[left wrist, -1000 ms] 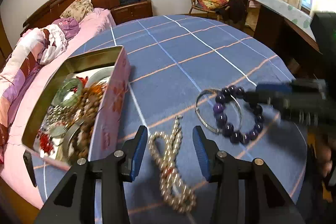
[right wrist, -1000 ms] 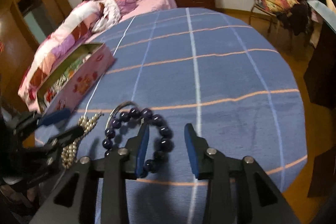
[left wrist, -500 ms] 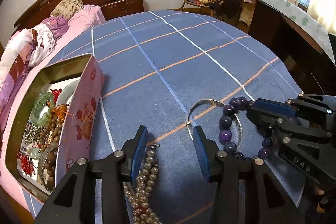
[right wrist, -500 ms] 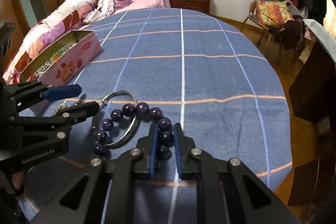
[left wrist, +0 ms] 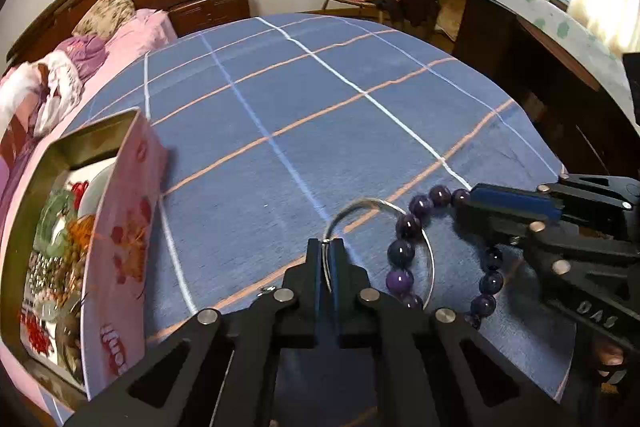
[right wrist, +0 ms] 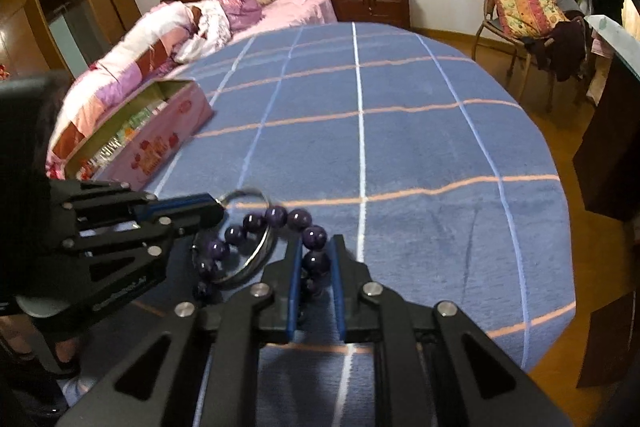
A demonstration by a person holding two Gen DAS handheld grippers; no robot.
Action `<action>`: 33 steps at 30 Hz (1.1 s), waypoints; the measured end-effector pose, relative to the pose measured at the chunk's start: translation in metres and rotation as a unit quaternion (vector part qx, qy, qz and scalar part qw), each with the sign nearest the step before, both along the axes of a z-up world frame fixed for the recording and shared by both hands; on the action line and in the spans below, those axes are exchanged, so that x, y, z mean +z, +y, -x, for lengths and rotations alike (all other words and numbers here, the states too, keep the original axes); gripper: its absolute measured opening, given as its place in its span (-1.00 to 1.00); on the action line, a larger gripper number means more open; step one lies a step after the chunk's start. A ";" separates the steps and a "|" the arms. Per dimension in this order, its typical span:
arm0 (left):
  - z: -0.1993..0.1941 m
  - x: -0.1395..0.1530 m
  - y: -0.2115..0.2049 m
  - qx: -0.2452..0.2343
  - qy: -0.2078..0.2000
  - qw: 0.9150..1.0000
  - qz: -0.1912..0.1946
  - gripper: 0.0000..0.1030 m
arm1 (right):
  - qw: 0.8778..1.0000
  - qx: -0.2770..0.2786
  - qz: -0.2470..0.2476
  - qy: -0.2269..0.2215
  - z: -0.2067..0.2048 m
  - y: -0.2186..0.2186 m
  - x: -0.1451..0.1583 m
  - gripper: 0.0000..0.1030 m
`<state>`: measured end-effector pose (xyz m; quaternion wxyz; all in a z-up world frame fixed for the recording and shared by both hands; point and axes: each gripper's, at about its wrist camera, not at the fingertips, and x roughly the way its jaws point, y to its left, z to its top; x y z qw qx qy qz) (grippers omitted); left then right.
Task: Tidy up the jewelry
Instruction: 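Grasp the purple bead bracelet with the right tool while the left tool grasps the silver bangle, then lift and carry the bracelet and bangle toward the pink tin with both tools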
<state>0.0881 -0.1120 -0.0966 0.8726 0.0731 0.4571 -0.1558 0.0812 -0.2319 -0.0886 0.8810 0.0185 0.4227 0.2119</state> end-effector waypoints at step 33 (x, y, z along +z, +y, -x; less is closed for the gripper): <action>0.026 0.076 0.052 0.065 -0.136 0.989 0.006 -0.95 | 0.996 0.025 -0.023 -0.088 0.019 0.029 0.068 -0.69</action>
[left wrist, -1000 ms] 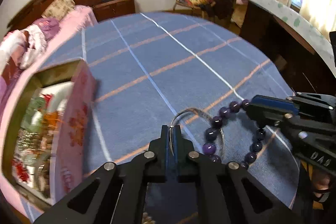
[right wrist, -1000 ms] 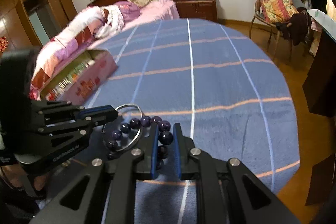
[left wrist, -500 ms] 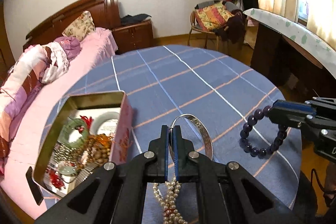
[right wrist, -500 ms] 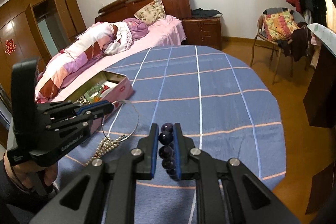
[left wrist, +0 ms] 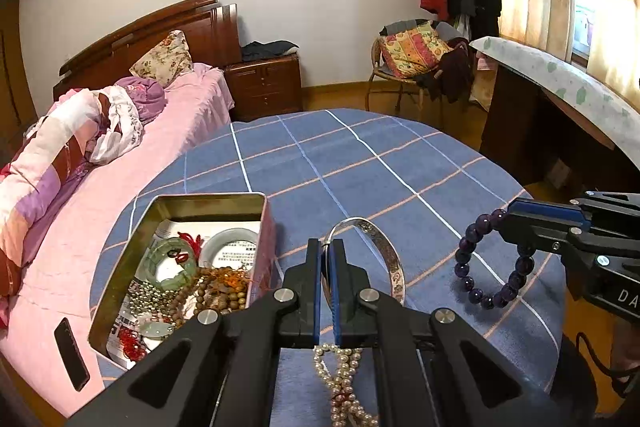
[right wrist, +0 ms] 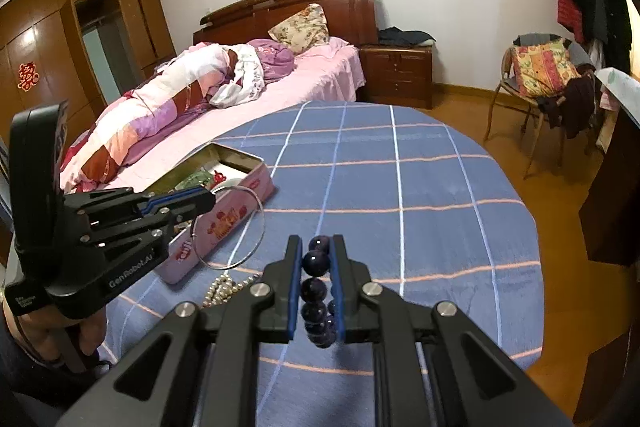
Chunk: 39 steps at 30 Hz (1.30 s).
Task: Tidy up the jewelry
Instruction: 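Lift and carry the bracelet and bangle toward the pink tin with both tools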
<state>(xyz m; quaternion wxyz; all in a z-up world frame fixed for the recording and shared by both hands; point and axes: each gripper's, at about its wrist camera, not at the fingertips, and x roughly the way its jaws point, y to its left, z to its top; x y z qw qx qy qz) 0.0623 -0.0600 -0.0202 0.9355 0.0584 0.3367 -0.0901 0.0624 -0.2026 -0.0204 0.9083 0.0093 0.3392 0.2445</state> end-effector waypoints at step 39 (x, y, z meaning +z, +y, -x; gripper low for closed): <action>0.002 0.017 0.014 0.012 -0.012 1.000 0.010 -0.95 | 1.000 0.016 0.013 -0.012 -0.007 0.017 0.009 -0.68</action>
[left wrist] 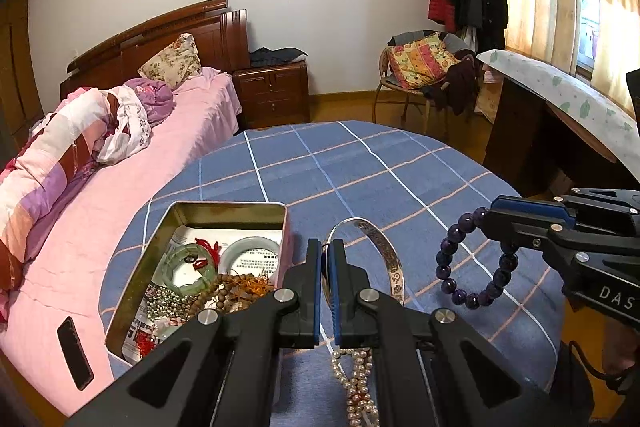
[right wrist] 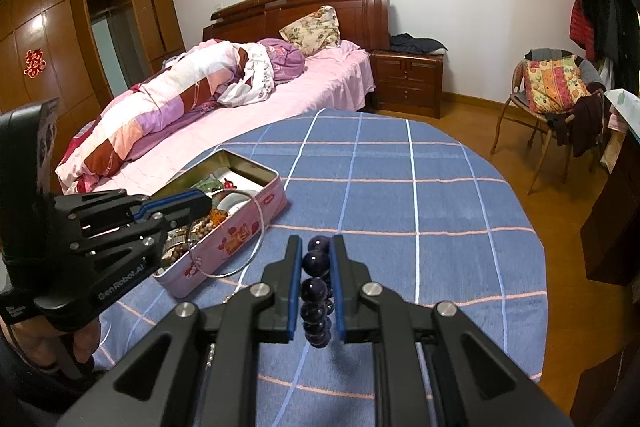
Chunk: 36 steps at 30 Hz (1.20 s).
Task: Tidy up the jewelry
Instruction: 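Lift and carry the bracelet and bangle toward the pink tin with both tools, then lower the bracelet and bangle into the tin and open both tools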
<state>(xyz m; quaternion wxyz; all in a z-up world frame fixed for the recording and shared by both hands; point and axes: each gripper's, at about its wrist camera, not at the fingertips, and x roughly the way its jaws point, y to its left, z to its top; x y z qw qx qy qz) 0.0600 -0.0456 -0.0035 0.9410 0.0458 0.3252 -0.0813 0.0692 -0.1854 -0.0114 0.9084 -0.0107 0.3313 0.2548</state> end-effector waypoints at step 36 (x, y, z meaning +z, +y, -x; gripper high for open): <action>-0.004 0.021 0.091 0.087 -0.030 0.996 -0.005 -0.95 | 0.994 0.093 0.032 -0.046 -0.016 0.099 0.037 -0.69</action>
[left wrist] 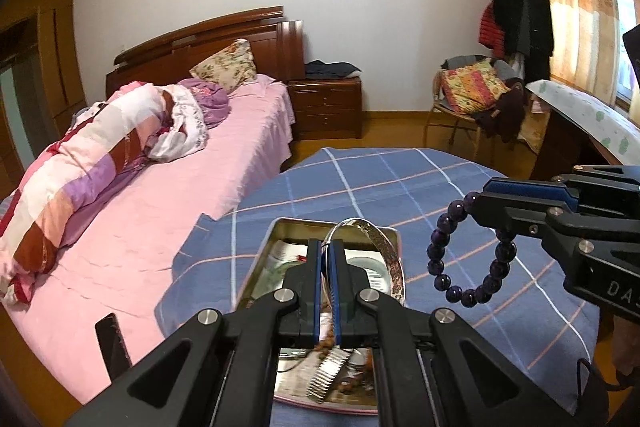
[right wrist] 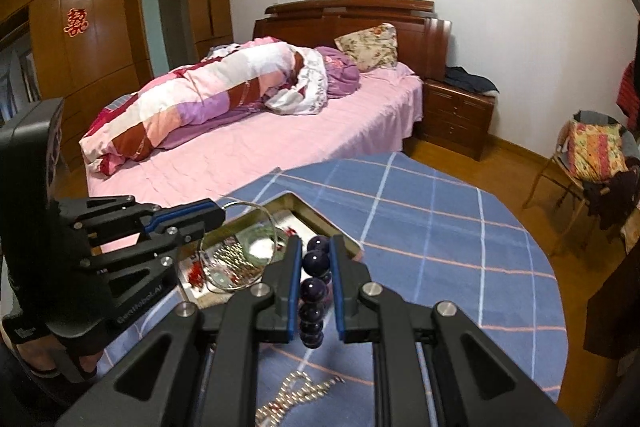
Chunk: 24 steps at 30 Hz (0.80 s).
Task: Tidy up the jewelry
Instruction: 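Lower the bracelet and bangle into the tin and open both tools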
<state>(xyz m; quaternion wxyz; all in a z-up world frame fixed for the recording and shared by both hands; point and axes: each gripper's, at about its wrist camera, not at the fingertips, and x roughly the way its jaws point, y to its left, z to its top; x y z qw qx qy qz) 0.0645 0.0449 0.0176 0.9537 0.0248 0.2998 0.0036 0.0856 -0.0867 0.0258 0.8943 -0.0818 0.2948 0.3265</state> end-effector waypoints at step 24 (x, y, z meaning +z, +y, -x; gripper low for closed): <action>-0.037 -0.038 0.046 0.065 0.045 0.997 -0.005 -0.95 | 0.999 0.028 0.018 0.013 -0.031 0.058 -0.021 -0.69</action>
